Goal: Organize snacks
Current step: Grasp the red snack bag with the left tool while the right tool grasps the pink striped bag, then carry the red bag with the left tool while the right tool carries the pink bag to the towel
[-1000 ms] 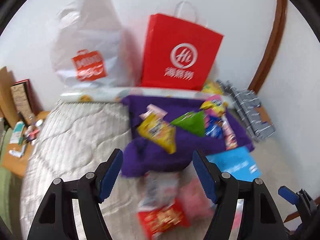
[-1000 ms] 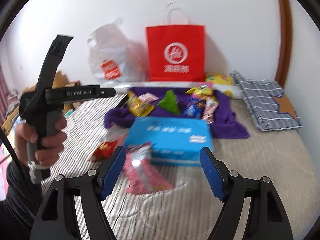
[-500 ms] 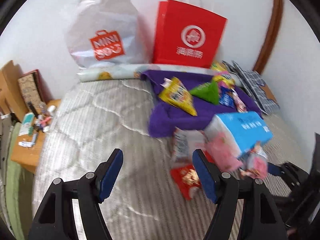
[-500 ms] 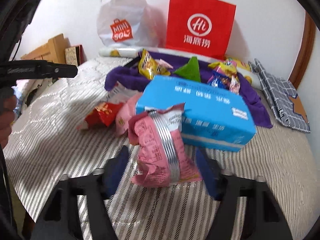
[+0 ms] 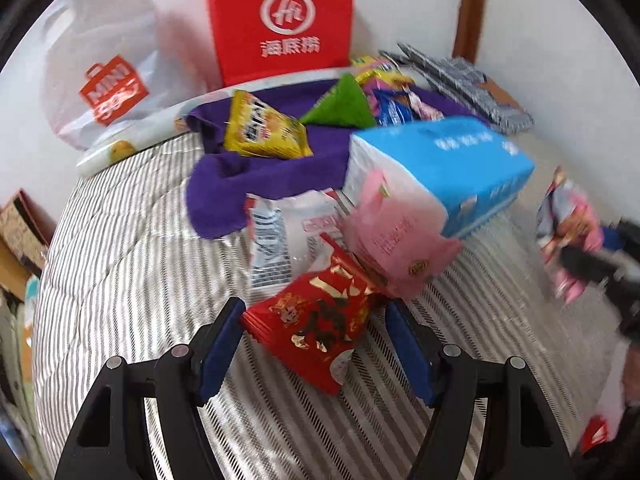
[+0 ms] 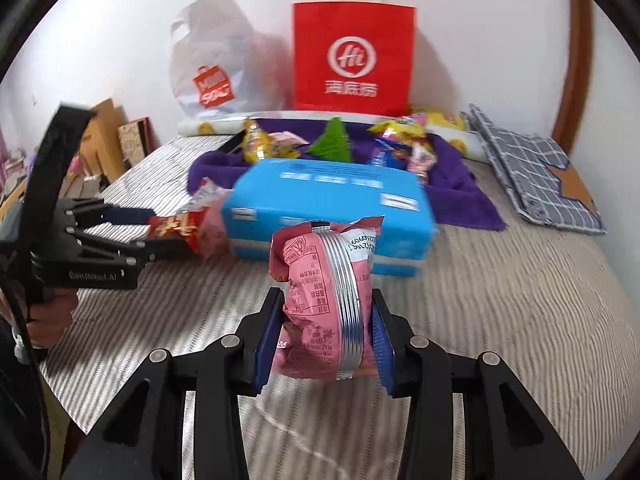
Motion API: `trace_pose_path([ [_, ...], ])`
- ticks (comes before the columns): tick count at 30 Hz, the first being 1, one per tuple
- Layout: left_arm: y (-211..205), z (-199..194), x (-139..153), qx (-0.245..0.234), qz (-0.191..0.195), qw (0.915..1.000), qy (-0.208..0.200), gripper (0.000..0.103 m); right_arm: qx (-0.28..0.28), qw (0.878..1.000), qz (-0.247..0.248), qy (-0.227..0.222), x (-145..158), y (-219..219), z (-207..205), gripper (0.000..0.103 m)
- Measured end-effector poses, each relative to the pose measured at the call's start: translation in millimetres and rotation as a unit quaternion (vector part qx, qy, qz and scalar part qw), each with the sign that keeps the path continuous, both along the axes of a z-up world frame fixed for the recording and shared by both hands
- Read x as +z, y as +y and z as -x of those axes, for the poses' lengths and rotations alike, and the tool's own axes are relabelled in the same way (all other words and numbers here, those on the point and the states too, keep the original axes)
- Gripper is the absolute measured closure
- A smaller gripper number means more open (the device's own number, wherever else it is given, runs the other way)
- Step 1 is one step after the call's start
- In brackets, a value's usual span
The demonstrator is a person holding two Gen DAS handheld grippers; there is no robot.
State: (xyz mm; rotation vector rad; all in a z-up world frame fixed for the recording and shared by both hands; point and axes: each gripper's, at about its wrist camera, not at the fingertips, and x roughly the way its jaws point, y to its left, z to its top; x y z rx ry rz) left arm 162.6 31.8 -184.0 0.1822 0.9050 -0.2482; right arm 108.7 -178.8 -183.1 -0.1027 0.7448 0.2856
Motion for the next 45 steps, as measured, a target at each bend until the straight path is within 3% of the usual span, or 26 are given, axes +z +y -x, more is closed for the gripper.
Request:
trace_pose_path([
  [2, -4, -2, -3, -0.001, -0.010, 0.9999, 0.000, 0.035, -0.008, 1.000, -0.005, 0.000, -1, -9, -1, 0.061],
  [4, -1, -1, 1, -0.003, 0.004, 1.0000, -0.004, 0.048, -0.014, 1.000, -0.006, 0.000, -2, -16, -3, 0.061],
  [6, 2, -1, 3, -0.001, 0.008, 1.0000, -0.004, 0.052, -0.021, 1.000, -0.009, 0.002, -4, -24, -5, 0.061],
  [14, 21, 6, 18, 0.014, 0.046, 0.9988, -0.008, 0.053, -0.028, 0.999, -0.027, -0.012, 4, -41, -14, 0.061],
  [20, 14, 6, 44, 0.024, 0.087, 0.9951, -0.041, 0.053, -0.026, 0.998, -0.038, -0.032, 21, -46, -34, 0.061],
  [26, -4, -17, 74, 0.026, 0.159, 0.9832, -0.085, 0.053, -0.016, 0.997, -0.050, -0.054, 45, -38, -67, 0.061],
  [29, -9, -37, 80, 0.042, 0.186, 0.9779, -0.085, 0.053, -0.013, 0.997, -0.053, -0.063, 57, -33, -86, 0.061],
  [34, -15, -63, 86, 0.081, 0.173, 0.9761, -0.104, 0.053, -0.011, 0.995, -0.070, -0.066, 72, -32, -115, 0.061],
  [38, -9, -78, 88, 0.111, 0.188, 0.9700, -0.107, 0.053, -0.014, 0.994, -0.085, -0.061, 79, -30, -138, 0.061],
  [45, -9, -106, 95, 0.132, 0.174, 0.9692, -0.113, 0.053, -0.011, 0.993, -0.096, -0.067, 84, -17, -170, 0.061],
])
